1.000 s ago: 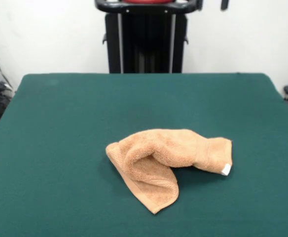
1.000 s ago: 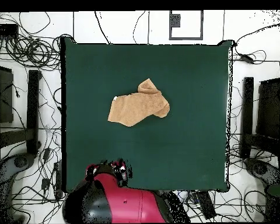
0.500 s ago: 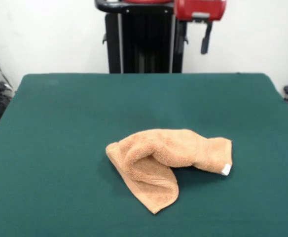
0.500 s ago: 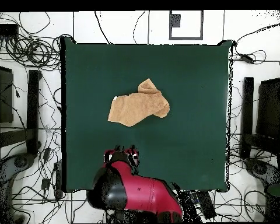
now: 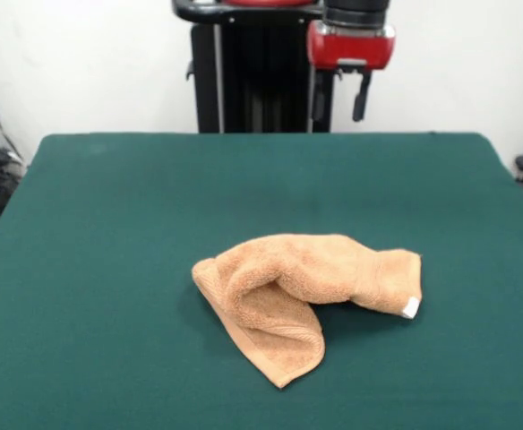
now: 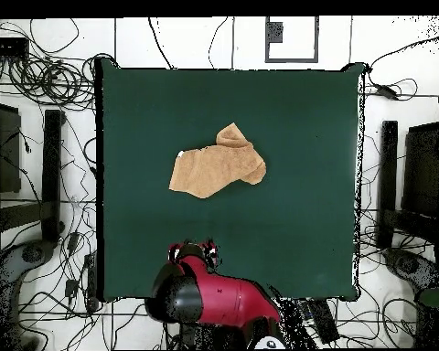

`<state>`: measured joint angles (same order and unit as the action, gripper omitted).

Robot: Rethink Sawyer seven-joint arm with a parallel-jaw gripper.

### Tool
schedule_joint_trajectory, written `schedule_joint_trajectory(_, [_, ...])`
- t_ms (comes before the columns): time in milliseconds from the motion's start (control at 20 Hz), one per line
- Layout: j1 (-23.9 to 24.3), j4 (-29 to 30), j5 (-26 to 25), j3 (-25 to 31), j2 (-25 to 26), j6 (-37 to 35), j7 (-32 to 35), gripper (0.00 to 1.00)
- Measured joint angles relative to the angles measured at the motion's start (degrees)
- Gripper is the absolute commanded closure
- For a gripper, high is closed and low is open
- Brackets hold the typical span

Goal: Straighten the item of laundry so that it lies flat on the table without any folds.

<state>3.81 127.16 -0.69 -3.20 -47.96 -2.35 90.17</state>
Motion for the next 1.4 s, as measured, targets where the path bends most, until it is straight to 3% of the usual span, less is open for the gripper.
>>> schedule_joint_trajectory(700, [-1.33,-0.02,0.04,-0.06,1.39,-0.79,0.0,0.0])
schedule_joint_trajectory(1150, [-0.7,-3.24,0.01,-0.05,3.38,-11.02,0.0,0.0])
schedule_joint_trajectory(1400, [0.7,-6.18,0.01,0.31,6.13,-13.29,0.0,0.0])
